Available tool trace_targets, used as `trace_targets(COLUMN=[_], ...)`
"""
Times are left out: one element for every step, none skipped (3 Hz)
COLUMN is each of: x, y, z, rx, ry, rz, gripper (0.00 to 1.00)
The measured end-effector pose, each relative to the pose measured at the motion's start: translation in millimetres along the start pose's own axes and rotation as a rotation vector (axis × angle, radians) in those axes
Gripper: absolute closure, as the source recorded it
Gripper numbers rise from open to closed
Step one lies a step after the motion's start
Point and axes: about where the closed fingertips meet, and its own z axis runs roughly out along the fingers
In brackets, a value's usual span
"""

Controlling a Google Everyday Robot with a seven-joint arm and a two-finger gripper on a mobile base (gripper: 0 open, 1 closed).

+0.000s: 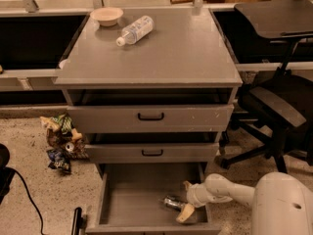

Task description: Pick redbull can from bottom drawer and place on counter

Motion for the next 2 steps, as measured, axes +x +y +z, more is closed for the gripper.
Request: trace_targets(x=[12, 23], y=[-10, -18], z=[15, 30], rx=[-0.005, -0.015], ry=[-0.013, -0.018], rz=[0.004, 0.009], gripper=[0.0, 0.19])
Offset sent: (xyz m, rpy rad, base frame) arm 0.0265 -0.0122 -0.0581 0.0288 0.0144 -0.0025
